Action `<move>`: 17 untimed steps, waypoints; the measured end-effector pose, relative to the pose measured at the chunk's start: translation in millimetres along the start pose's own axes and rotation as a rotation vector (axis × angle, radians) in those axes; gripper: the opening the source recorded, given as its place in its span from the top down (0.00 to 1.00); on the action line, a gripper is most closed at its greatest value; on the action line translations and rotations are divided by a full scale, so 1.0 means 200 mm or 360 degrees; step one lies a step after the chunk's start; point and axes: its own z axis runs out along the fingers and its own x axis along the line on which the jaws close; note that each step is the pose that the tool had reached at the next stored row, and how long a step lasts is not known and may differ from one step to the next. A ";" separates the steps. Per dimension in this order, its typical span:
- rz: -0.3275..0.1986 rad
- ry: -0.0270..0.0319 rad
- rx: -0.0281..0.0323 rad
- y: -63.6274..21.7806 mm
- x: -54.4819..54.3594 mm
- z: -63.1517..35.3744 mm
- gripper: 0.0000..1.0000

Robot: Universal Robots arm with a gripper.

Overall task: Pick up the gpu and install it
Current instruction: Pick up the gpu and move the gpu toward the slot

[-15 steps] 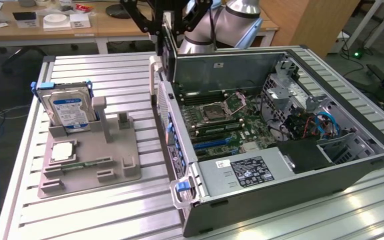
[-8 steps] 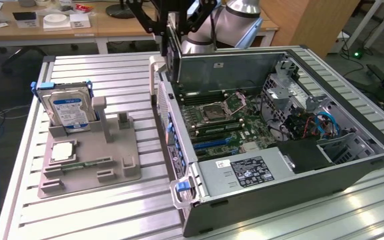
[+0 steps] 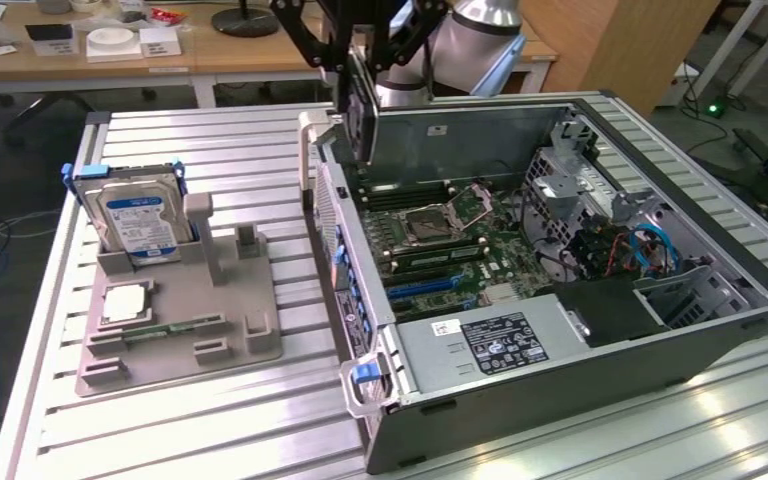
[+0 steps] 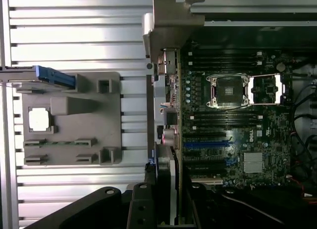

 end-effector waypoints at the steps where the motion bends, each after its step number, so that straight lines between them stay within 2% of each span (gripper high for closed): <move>1: 0.0000 0.00001 0.00000 0.000 -0.01 0.001 0.72; 17: 0.0000 0.00000 0.00006 0.004 -0.13 0.021 0.72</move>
